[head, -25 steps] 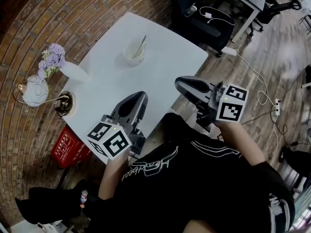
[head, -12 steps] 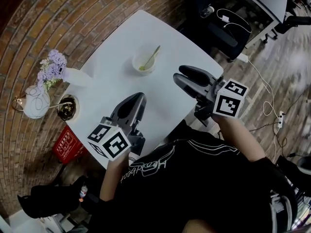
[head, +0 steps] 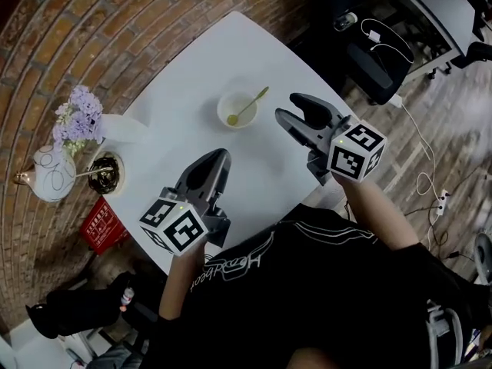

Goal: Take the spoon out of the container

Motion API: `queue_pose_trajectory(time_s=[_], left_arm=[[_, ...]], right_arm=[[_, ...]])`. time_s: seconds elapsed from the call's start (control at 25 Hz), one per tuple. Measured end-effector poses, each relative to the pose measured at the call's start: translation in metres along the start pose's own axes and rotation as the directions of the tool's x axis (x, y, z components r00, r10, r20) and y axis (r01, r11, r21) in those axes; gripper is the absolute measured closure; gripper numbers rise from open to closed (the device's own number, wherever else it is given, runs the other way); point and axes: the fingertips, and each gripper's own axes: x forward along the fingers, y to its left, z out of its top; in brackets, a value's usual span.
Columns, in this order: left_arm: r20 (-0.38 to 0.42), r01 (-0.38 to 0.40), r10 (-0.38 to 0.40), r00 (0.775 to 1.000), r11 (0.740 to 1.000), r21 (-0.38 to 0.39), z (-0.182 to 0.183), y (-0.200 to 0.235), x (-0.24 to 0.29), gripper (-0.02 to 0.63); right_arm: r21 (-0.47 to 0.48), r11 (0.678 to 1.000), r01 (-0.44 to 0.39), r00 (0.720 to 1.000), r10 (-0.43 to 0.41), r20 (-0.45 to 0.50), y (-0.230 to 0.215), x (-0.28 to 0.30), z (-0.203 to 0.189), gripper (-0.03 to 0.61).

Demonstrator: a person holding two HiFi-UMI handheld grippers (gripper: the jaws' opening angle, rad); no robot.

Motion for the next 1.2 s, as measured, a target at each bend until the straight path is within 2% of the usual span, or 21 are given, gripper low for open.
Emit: queue_pose_trajectory(time_s=[0.4, 0.56, 0.84, 1.0, 1.2], left_arm=[[0.006, -0.049, 0.050, 0.999, 0.997, -0.056, -0.002, 0.036, 0.019, 0.604], [0.001, -0.059, 0.059, 0.998, 0.995, -0.082, -0.008, 0.046, 0.023, 0.604], [-0.001, -0.072, 0.073, 0.997, 0.990, -0.121, -0.016, 0.060, 0.025, 0.604], [-0.001, -0.068, 0.068, 0.998, 0.990, -0.120, -0.018, 0.061, 0.026, 0.604], [0.005, -0.068, 0.069, 0.998, 0.987, -0.148, -0.026, 0.063, 0.025, 0.604]], right_arm=[[-0.019, 1.000, 0.007, 0.998, -0.008, -0.066, -0.035, 0.046, -0.028, 0.390], [-0.048, 0.998, 0.033, 0.996, -0.037, -0.087, -0.046, 0.060, -0.037, 0.390], [-0.056, 0.998, 0.028, 0.992, -0.034, -0.117, -0.048, 0.080, -0.050, 0.394], [-0.048, 0.999, 0.018, 0.991, -0.025, -0.133, -0.048, 0.085, -0.055, 0.474], [-0.030, 0.999, 0.018, 0.992, -0.021, -0.128, -0.047, 0.086, -0.054, 0.526]])
